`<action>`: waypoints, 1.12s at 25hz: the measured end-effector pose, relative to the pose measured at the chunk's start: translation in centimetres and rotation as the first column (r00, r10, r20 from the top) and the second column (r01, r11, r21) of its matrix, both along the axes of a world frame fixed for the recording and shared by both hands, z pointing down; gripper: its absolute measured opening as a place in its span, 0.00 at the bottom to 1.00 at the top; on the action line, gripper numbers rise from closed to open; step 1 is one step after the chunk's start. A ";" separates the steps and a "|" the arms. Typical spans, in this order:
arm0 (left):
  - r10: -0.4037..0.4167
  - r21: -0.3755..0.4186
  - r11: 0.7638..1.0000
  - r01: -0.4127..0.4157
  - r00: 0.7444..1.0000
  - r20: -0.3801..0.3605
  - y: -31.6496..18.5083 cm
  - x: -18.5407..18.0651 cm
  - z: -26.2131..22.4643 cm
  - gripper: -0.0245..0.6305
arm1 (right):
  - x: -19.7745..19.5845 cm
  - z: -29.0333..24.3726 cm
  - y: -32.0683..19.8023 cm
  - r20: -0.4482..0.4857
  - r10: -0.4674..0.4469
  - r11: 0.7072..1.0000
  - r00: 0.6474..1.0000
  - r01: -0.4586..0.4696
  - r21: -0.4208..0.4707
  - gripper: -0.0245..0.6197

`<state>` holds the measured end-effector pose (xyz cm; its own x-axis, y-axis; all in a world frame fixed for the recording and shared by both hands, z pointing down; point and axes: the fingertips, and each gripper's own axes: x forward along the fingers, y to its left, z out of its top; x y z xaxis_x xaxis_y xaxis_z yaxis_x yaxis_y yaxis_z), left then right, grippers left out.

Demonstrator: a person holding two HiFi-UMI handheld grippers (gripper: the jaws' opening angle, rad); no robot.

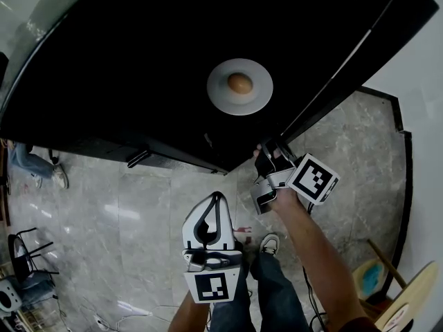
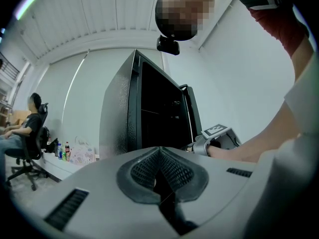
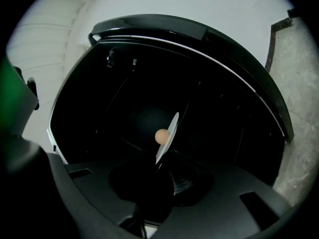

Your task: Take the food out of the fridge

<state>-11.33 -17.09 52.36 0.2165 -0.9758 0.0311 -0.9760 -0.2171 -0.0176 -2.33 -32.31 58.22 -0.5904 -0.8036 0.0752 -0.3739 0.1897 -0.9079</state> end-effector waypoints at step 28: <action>-0.012 -0.018 1.000 0.012 1.000 -0.015 0.8 -0.1 0.4 0.06 | 0.0 1.0 -4.3 0.324 0.038 0.988 0.945 0.013 -0.154 0.19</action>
